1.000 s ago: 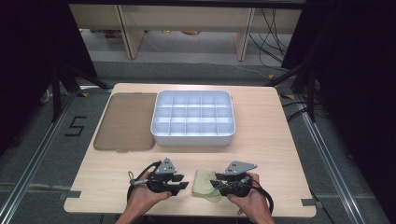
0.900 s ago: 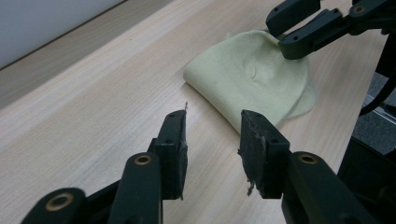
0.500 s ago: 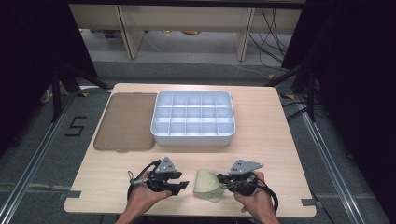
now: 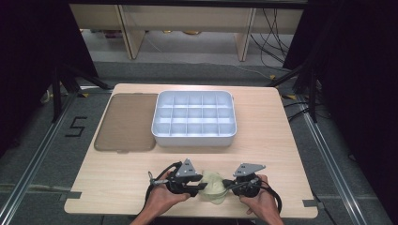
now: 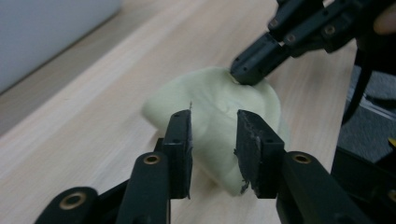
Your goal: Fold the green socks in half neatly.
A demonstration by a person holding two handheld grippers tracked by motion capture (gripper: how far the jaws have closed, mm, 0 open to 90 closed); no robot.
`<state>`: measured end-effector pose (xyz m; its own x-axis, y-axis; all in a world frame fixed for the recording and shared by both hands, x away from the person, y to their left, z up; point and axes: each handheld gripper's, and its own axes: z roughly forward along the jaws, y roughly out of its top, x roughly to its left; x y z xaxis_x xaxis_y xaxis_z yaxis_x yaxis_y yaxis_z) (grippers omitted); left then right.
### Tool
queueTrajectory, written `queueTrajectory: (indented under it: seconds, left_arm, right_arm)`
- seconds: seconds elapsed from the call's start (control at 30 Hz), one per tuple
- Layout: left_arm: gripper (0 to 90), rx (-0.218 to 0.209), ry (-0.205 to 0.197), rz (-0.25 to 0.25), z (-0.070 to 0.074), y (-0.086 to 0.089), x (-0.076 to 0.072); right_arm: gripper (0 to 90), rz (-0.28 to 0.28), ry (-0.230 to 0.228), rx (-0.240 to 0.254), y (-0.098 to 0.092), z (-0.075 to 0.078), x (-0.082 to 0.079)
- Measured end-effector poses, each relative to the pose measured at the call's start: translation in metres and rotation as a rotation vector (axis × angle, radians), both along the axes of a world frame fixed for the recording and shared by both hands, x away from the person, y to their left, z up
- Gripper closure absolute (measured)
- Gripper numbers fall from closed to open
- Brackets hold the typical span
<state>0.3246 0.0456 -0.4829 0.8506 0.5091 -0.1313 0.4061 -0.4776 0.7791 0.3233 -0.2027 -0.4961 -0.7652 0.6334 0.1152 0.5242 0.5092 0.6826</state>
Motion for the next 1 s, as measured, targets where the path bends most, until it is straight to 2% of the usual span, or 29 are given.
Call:
queueTrajectory:
  seconds: [0.03,0.07,0.1,0.13,0.2,0.23,0.27,0.33,0.43,0.47,0.5,0.57,0.6,0.63,0.67,0.7,0.73,0.77,0.8,0.83,0.9,0.93,0.97,1.0]
  left_arm:
    - [66.6,0.041,-0.012,-0.047,-0.005,-0.006,-0.001]
    - [67.3,0.041,-0.012,-0.047,-0.005,-0.006,-0.001]
    - [67.3,0.064,-0.013,-0.046,-0.007,-0.008,-0.002]
    - [69.4,0.113,-0.007,-0.062,-0.013,-0.007,-0.002]
    - [70.3,0.125,-0.007,-0.072,-0.015,-0.006,-0.002]
    - [71.5,0.142,0.007,-0.063,-0.02,-0.005,-0.001]
    - [71.6,0.13,0.018,-0.057,-0.022,-0.005,-0.001]
    - [72.1,0.138,0.011,-0.054,-0.022,-0.005,0.0]
    - [72.3,0.152,-0.002,-0.064,-0.021,-0.006,0.0]
    - [72.3,0.153,0.008,-0.053,-0.021,-0.007,-0.002]
    - [72.1,0.162,-0.006,-0.054,-0.021,-0.008,-0.001]
    - [71.9,0.155,0.002,-0.049,-0.021,-0.008,-0.002]
    - [71.9,0.172,0.003,-0.057,-0.02,-0.007,-0.001]
    - [71.9,0.156,0.004,-0.047,-0.021,-0.008,-0.002]
    - [71.9,0.161,-0.003,-0.046,-0.021,-0.008,-0.002]
    - [71.9,0.164,0.005,-0.049,-0.021,-0.007,-0.002]
    - [71.8,0.164,0.005,-0.049,-0.021,-0.007,-0.002]
    - [71.8,0.146,0.016,-0.03,-0.022,-0.008,-0.003]
    - [71.8,0.152,0.008,-0.034,-0.021,-0.008,-0.002]
    - [71.7,0.147,0.011,-0.042,-0.02,-0.008,-0.002]
    - [71.5,0.134,0.009,-0.036,-0.019,-0.008,-0.002]
    - [70.9,0.114,-0.005,-0.025,-0.013,-0.008,0.0]
    - [72.0,0.114,-0.005,-0.025,-0.013,-0.008,0.0]
    - [72.0,0.101,-0.022,-0.004,-0.007,-0.011,0.002]
  right_arm:
    - [90.0,0.0,-0.003,-0.002,0.0,0.0,0.0]
    - [90.0,0.0,-0.003,-0.002,0.0,0.0,0.0]
    - [90.0,0.002,-0.023,0.004,0.001,-0.001,0.0]
    - [89.8,0.011,-0.009,-0.007,0.0,0.0,0.0]
    - [89.6,0.009,-0.011,-0.002,0.0,0.0,0.0]
    - [89.2,0.013,-0.015,0.008,-0.001,0.001,0.001]
    - [88.7,0.008,-0.013,0.021,-0.001,0.002,0.0]
    - [88.3,0.013,-0.019,0.028,-0.001,0.004,0.0]
    - [88.1,0.006,-0.052,0.074,-0.003,0.015,-0.001]
    - [88.2,0.007,-0.066,0.106,-0.001,0.023,-0.005]
    - [88.6,0.033,-0.108,0.115,0.0,0.025,-0.004]
    - [89.1,0.038,-0.105,0.125,0.003,0.025,-0.005]
    - [89.7,0.05,-0.094,0.113,0.006,0.023,-0.006]
    - [90.0,0.068,-0.075,0.073,0.012,0.016,-0.004]
    - [90.0,0.068,-0.075,0.073,0.012,0.016,-0.004]
    - [90.0,0.079,-0.069,0.026,0.014,0.009,-0.001]
    - [90.0,0.079,-0.069,0.026,0.014,0.009,-0.001]
    - [90.0,0.071,-0.064,-0.003,0.014,0.005,0.001]
    - [90.0,0.071,-0.03,-0.01,0.013,-0.006,0.003]
    - [90.0,0.07,-0.013,0.005,0.013,-0.007,0.003]
    - [90.0,0.081,-0.015,-0.002,0.012,-0.006,0.004]
    - [90.0,0.078,-0.029,-0.001,0.013,-0.007,0.004]
    - [90.0,0.078,-0.029,-0.001,0.013,-0.007,0.004]
    - [90.0,0.076,-0.025,-0.002,0.013,-0.006,0.002]
